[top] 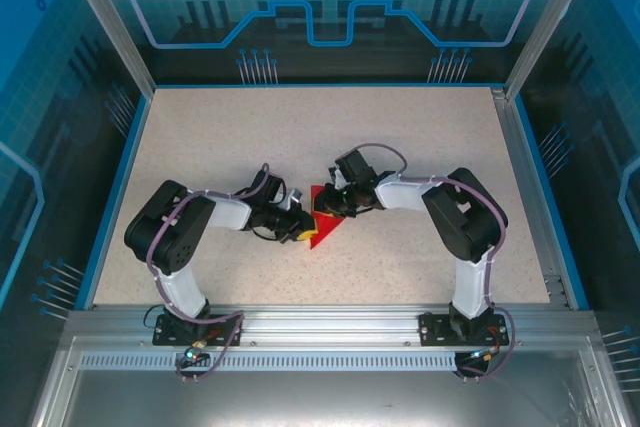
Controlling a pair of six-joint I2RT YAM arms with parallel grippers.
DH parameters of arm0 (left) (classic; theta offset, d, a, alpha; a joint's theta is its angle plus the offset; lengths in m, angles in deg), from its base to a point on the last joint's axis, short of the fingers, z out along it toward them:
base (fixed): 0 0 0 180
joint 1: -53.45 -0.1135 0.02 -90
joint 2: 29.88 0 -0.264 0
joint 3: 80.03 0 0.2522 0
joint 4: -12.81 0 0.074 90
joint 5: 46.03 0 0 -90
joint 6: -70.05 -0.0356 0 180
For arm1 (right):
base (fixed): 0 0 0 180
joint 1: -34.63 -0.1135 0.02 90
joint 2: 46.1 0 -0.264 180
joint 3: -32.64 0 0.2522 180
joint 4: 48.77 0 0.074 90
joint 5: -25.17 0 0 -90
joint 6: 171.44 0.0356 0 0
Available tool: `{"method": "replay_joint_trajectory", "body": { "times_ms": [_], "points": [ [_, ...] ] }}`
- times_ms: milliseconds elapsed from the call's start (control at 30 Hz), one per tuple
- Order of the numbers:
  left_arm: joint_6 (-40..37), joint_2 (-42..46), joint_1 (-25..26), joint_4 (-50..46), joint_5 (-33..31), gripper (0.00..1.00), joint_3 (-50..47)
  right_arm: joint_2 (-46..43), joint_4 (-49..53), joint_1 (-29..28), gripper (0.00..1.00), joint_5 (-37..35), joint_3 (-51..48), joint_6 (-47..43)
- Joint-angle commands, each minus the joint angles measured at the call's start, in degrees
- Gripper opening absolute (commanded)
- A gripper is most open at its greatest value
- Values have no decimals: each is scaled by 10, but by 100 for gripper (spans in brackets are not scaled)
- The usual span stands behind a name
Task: Fold a paper plane with a square sheet of paper (pick it up from the middle)
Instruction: Fourth fold the wing at the center of the table.
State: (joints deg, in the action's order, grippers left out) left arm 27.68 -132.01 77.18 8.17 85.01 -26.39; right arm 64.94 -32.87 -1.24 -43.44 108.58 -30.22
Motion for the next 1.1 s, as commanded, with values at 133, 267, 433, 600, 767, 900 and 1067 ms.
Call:
{"method": "replay_joint_trajectory", "body": {
  "times_ms": [133,267,433,600,767,900,1067],
  "points": [
    [-21,-17,10,-25,-6,17,-5,28,8,6,22,16,14,-21],
    [-21,-7,11,-23,-12,11,-12,18,3,8,22,21,8,-20],
    [-7,-6,10,-21,-35,4,-19,-23,-2,19,25,13,-5,-18],
    [5,-12,11,-13,-44,0,-24,-37,-2,34,26,18,-6,-23],
    [15,-11,10,-7,-53,0,-30,-32,-5,33,26,34,1,-26],
    [24,-8,10,1,-59,0,-37,-23,-5,27,26,37,7,-26],
    [25,-13,10,3,-58,0,-37,-5,-1,17,26,48,25,-31]
  ]
}}
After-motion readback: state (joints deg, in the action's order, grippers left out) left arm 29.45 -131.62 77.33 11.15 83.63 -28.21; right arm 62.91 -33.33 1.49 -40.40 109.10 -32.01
